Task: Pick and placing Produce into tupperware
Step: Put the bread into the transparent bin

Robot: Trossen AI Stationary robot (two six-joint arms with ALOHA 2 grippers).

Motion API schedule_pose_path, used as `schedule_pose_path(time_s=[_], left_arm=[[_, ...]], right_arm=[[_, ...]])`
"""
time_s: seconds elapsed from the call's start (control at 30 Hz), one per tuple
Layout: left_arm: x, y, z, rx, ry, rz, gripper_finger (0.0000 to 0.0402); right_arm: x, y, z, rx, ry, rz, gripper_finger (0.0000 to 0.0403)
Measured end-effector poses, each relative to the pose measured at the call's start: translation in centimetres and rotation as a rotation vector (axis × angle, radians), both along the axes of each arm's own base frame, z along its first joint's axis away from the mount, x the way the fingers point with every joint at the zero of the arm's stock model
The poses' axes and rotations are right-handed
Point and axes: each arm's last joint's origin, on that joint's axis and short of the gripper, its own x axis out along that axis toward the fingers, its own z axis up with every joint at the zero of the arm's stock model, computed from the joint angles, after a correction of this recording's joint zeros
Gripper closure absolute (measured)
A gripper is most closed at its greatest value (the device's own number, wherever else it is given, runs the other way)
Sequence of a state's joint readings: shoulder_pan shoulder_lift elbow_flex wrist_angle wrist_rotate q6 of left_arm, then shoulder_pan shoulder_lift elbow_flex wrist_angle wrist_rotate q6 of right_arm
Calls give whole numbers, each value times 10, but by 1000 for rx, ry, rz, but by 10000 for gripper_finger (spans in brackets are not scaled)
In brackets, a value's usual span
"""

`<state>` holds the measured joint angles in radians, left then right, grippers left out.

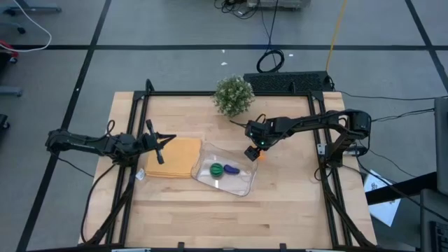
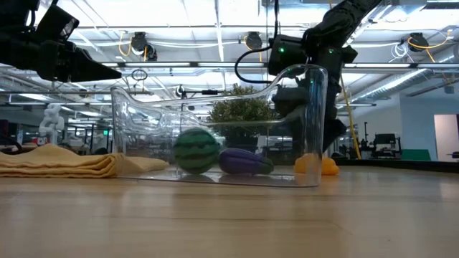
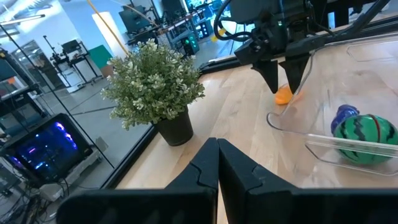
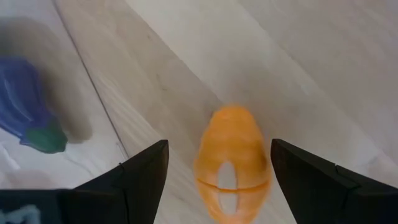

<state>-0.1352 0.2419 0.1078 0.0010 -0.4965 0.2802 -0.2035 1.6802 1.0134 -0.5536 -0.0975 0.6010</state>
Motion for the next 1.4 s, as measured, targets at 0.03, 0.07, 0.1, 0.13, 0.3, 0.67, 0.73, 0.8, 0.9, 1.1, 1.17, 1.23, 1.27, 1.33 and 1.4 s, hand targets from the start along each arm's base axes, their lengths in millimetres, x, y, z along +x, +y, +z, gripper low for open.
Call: schedule_pose_path(time_s=[0.03, 0.07, 0.1, 0.13, 0.3, 0.67, 0.73, 0.8, 0.9, 1.1, 1.17, 1.23, 1.27, 1.33, 1.4], left_arm=[[0, 0, 0, 0, 0, 0, 398], [0, 0, 0, 0, 0, 0, 398], [0, 0, 0, 0, 0, 0, 398], [0, 0, 0, 0, 0, 0, 398], [0, 0, 0, 1, 1, 0, 398], [0, 0, 0, 0, -1, 0, 398], [0, 0, 0, -2, -1, 1, 398], [0, 0, 0, -3, -2, 0, 398], [0, 0, 0, -4, -3, 1, 398], [0, 0, 0, -5, -3, 0, 398], [0, 0, 0, -5, -3, 0, 398], [0, 0, 0, -6, -3, 0, 398], [0, 0, 0, -5, -3, 0, 398], [0, 0, 0, -6, -4, 0, 398], [0, 0, 0, -8, -4, 1, 398]], right_arm=[[-1, 0, 0, 4, 6, -9, 128], [-1, 0, 0, 9, 11, -15, 128], [-1, 0, 0, 12, 14, -18, 128], [-1, 0, 0, 14, 16, -23, 128], [-2, 1, 0, 23, 19, -42, 128], [-3, 0, 0, 46, 32, -117, 128], [-3, 0, 0, 48, 31, -128, 129], [-3, 0, 0, 51, 32, -142, 129], [-3, -1, 0, 53, 33, -148, 129], [-4, 0, 0, 55, 43, -149, 143], [-5, 0, 0, 56, 58, -146, 154], [-7, 0, -1, 58, 76, -145, 166], [-8, 0, -1, 60, 83, -144, 173], [-8, 0, -1, 60, 88, -140, 188], [-8, 1, -1, 59, 86, -138, 203]])
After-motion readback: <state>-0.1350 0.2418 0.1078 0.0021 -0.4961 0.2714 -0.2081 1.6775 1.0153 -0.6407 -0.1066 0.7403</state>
